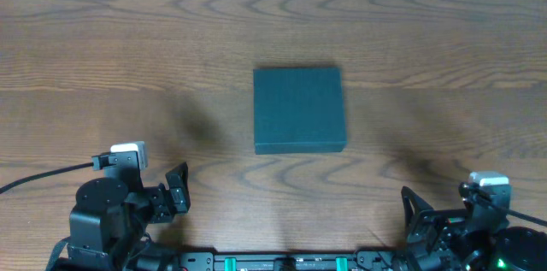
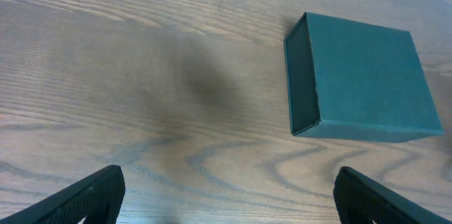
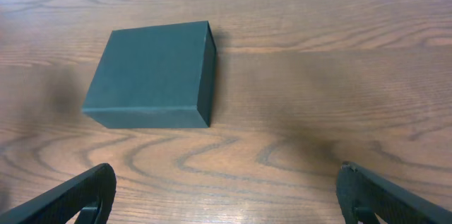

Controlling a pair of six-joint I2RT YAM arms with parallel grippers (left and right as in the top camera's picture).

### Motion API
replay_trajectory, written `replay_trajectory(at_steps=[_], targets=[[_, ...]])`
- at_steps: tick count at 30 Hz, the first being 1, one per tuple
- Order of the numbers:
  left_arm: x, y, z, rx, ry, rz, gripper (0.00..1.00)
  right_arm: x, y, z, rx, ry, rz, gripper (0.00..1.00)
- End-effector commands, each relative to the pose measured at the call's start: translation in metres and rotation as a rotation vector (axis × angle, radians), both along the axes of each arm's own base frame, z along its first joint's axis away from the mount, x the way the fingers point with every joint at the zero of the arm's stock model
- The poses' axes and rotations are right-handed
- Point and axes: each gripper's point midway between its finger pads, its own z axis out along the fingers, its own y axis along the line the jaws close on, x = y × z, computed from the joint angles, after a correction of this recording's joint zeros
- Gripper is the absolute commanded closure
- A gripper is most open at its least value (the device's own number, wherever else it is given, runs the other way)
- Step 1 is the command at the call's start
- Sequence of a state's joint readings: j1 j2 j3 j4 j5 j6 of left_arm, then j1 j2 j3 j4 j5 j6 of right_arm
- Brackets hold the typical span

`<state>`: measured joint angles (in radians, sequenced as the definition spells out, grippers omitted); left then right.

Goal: Pack container

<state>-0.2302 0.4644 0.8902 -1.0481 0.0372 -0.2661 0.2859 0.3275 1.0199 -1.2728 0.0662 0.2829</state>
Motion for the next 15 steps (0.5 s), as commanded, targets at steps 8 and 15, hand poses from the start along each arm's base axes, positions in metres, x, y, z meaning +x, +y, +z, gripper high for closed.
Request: replay_trajectory(at_steps=[8, 15], targets=[[-0.0002, 0.0035, -0.0024, 0.005, 0.004, 0.022, 0.05, -0.001, 0.0001, 0.0015, 0.014, 0.0, -0.005, 0.01], [-0.0002, 0.0035, -0.0024, 0.005, 0.004, 0.022, 0.05, 0.0028, -0.0076, 0.001, -0.033, -0.014, -0.032, 0.01]])
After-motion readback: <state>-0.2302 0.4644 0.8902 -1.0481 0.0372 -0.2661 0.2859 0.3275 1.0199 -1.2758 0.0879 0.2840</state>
